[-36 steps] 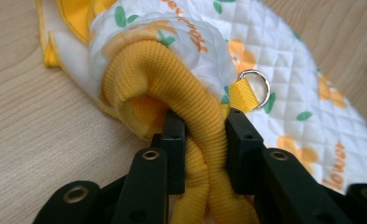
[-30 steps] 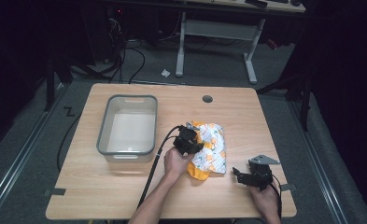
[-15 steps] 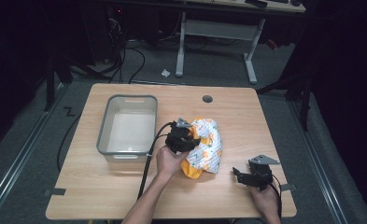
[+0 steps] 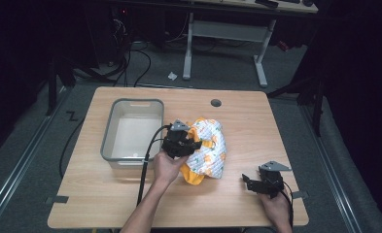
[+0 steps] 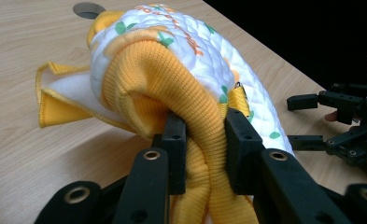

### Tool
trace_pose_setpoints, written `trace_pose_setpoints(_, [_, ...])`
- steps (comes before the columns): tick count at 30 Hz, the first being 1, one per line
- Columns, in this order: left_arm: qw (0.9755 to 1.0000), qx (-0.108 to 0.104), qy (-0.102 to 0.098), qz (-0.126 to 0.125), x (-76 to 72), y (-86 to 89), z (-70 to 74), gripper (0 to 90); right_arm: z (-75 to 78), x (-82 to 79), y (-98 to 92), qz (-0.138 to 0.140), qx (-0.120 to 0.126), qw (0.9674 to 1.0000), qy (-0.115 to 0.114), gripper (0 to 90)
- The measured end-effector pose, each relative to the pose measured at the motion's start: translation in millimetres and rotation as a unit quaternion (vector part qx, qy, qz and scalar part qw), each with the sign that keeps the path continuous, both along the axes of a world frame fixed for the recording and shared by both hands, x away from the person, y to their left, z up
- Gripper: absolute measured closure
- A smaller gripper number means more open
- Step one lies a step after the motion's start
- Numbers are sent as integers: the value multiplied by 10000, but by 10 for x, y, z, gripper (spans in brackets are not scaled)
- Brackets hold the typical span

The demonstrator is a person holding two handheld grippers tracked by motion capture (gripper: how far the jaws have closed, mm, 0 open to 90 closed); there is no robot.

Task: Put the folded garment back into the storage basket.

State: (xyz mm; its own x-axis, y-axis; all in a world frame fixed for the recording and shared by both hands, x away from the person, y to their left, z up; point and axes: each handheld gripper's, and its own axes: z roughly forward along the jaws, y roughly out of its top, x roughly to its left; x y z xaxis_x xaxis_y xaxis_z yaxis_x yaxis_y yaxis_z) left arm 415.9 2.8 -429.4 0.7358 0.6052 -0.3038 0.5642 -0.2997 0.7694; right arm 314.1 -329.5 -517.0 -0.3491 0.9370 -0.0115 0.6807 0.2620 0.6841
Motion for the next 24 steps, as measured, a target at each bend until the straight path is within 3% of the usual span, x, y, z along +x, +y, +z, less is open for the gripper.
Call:
trace_pose_setpoints(6, [9999, -86, -118, 90, -20, 142, 107, 724, 0, -1, 1, -5, 6, 10000, 9, 226])
trace_pose_setpoints(13, [9994, -313, -68, 160, -28, 322, 203, 724, 0, -1, 1, -10, 10, 10000, 9, 226])
trace_pose_setpoints(24, [9985, -448, -114, 280, -34, 547, 325, 724, 0, -1, 1, -6, 7, 10000, 10, 226])
